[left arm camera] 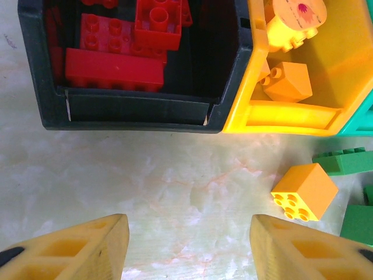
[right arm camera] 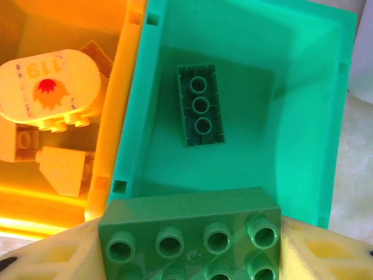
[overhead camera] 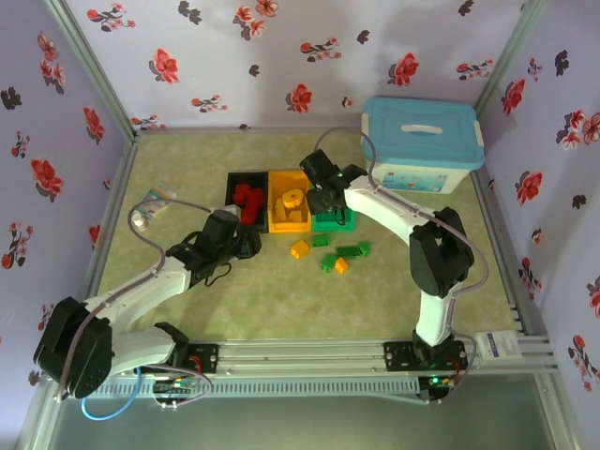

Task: Sort the legos into containers by color
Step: Place the lego in the container, then pick up the lego from the center of the table.

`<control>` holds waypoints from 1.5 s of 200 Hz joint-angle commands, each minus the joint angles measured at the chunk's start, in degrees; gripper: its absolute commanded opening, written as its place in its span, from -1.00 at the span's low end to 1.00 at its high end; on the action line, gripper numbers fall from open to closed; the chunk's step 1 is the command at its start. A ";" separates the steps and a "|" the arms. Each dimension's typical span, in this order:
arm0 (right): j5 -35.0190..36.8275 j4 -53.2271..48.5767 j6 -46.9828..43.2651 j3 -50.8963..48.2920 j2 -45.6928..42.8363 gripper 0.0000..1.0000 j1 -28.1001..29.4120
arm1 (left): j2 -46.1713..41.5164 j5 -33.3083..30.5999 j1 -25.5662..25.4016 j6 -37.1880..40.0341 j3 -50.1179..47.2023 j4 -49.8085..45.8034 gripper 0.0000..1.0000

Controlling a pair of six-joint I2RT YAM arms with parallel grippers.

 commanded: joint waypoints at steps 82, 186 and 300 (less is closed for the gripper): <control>1.64 1.07 3.01 -1.37 -1.74 0.68 -1.70 | -1.57 -0.08 0.46 -1.21 -1.62 0.52 0.14; -1.64 8.05 5.81 -14.57 -14.20 0.73 -1.71 | 4.70 5.55 -1.60 0.48 0.60 2.99 0.19; -2.89 11.54 8.62 -25.16 -19.38 0.75 -1.70 | 24.10 3.73 -11.62 7.68 16.76 -3.18 0.28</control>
